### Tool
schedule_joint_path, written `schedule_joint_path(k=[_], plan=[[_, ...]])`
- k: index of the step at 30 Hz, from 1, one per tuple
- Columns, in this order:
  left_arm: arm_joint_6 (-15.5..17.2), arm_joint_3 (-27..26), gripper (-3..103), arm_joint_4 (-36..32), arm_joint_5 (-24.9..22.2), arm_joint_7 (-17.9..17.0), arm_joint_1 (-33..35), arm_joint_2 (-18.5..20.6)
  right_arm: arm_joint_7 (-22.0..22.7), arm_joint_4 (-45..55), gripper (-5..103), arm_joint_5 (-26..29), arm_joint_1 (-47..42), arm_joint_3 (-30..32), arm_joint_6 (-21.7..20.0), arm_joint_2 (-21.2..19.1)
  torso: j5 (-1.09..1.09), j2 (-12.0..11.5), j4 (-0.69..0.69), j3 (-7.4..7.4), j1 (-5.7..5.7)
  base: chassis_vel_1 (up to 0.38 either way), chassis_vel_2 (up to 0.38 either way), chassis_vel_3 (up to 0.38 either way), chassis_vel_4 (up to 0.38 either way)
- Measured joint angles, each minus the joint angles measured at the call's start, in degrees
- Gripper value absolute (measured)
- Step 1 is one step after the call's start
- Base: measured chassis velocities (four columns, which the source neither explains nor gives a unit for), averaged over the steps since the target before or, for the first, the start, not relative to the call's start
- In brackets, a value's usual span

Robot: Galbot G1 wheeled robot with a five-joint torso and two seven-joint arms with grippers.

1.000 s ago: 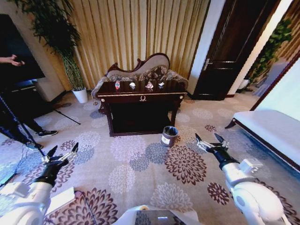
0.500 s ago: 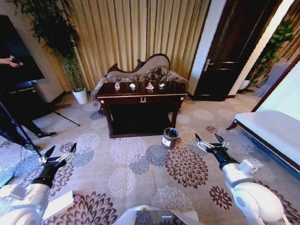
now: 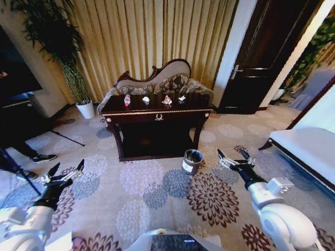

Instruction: Move to the front of the table and place the trash on the table into the trash bin.

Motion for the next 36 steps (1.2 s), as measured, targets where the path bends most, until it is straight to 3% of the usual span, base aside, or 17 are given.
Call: schedule_joint_path(k=[5, 36], plan=[[-0.1, -0.1, 100, 0.0, 0.0, 0.2, 0.1, -0.1, 0.0, 0.1, 100, 0.0, -0.1, 0.0, 0.0, 0.1, -0.07, 0.0, -0.05, -0.02, -0.02, -0.227, 0.241, 0.215, -0.235], [-0.2, -0.2, 100, -0.9, 0.0, 0.4, 0.5, -1.2, -0.1, 0.6, 100, -0.1, -0.3, -1.0, 0.0, 0.5, -0.02, 0.0, -0.02, -0.01, -0.03, -0.233, 0.232, 0.234, -0.238]])
